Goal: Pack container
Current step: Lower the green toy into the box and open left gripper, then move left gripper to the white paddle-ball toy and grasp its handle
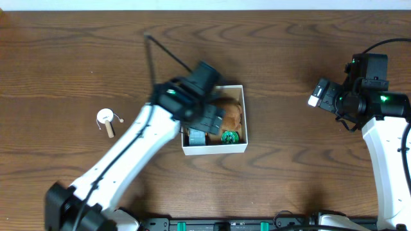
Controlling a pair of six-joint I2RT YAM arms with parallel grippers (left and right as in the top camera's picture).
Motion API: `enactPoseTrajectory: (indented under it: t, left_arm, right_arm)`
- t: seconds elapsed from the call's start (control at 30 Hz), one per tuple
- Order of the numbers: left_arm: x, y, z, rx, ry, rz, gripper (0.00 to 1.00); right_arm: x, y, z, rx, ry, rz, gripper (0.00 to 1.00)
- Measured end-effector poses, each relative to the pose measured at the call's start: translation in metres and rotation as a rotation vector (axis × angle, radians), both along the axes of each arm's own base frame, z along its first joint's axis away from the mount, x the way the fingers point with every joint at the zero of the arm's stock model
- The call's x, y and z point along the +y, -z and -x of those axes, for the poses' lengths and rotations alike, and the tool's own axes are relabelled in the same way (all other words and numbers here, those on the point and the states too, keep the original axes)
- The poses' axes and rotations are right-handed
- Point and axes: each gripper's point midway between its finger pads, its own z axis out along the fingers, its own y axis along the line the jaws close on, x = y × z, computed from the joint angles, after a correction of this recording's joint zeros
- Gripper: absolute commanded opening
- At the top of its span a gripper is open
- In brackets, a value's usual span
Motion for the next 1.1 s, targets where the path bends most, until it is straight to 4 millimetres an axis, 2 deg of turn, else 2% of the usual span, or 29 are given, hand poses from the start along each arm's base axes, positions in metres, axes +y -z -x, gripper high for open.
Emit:
enactPoseTrajectory:
  t: [0.07,0.2,0.23,0.33,0.43,0.6,0.8,1.1]
  left_arm:
    - [0.036,-0.016,-0.013,-0.042,-0.114,0.013,0.98]
    - [0.123,-0.040,-0.031,-0.113,-0.389,0.018,0.98]
    - [0.156,-0.043,-0.034,-0.124,-0.491,0.012,0.98]
    - [0.206,-0.039,-0.033,-0.114,-0.636,-0.013,0.98]
    - [0.240,-0.026,-0.032,-0.072,-0.724,-0.038,0.98]
    - [0.263,0.019,-0.029,0.074,-0.759,-0.072,0.98]
    - [0.267,0.068,-0.026,0.234,-0.686,-0.098,0.98]
    - [0.270,0.110,-0.024,0.359,-0.663,-0.100,0.98]
  right_arm:
    - [0.000,0.000,0.000,-0.001,-0.002,0.001,0.99]
    - [0.000,0.000,0.000,0.002,-0.005,0.002,0.99]
    - [0.000,0.000,0.001,0.003,-0.005,0.002,0.99]
    - [0.000,0.000,0.001,0.003,-0.005,0.002,0.99]
    - [0.000,0.000,0.001,0.006,-0.006,0.002,0.99]
    - [0.000,0.002,0.005,0.022,-0.009,0.002,0.99]
    - [0.001,0.003,0.006,0.029,-0.020,0.007,0.99]
    - [0.001,0.003,0.006,0.029,-0.029,0.011,0.99]
